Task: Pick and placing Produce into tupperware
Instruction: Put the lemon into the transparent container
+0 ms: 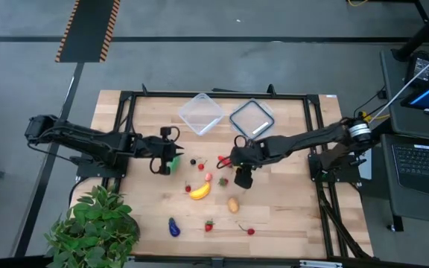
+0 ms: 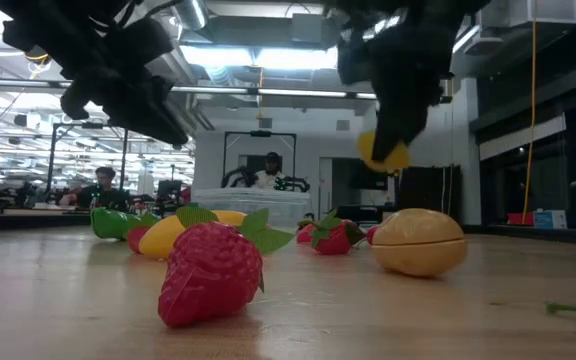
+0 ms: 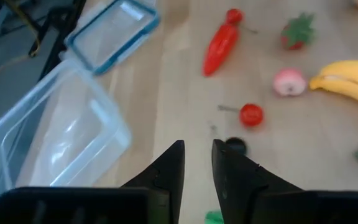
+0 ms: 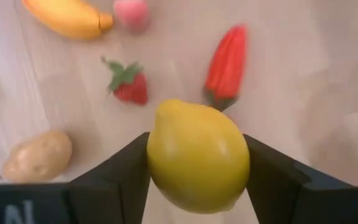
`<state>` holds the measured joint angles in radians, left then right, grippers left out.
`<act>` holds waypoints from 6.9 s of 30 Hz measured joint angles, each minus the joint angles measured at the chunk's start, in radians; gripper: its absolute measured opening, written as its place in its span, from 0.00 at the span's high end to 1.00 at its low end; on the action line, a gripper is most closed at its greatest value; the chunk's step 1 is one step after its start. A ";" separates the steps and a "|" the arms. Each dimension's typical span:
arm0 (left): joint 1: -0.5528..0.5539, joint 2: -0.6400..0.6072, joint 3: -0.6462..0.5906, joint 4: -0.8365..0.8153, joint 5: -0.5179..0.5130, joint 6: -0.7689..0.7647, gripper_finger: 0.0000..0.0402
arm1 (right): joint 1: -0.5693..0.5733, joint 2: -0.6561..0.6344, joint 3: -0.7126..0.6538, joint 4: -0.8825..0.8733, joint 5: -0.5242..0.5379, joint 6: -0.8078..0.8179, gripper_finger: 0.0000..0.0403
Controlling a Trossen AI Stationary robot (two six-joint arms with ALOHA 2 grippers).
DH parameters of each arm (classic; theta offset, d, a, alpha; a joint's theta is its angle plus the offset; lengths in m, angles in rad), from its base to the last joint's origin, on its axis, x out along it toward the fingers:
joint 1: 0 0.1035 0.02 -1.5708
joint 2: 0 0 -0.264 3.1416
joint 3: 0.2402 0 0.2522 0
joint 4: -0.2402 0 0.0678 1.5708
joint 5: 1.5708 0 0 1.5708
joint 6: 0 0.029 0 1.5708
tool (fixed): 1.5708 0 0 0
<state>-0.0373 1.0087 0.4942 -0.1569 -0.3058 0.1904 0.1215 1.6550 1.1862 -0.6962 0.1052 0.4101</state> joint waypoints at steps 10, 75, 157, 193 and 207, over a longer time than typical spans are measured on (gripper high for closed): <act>0.145 -0.254 -0.080 -0.013 0.211 -0.026 0.91 | 0.000 -0.219 -0.189 0.261 0.089 -0.056 0.46; 0.176 -0.671 -0.267 -0.007 0.445 -0.085 0.83 | -0.139 -0.375 -1.012 1.821 -0.153 -0.280 0.46; 0.176 -0.669 -0.338 0.038 0.377 -0.110 0.73 | -0.641 0.803 1.107 -0.132 -0.402 -1.056 0.46; 0.176 -0.669 -0.338 0.038 0.377 -0.127 0.74 | -0.651 0.856 1.162 -0.099 -0.309 -0.893 0.46; 0.176 -0.669 -0.338 0.038 0.376 -0.130 0.71 | -0.655 0.879 1.165 -0.127 -0.369 -0.857 0.46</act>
<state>0.1387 0.3401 0.1562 -0.1188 0.0698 0.0607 -0.5331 2.5343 2.3512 -0.8235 -0.2634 -0.4464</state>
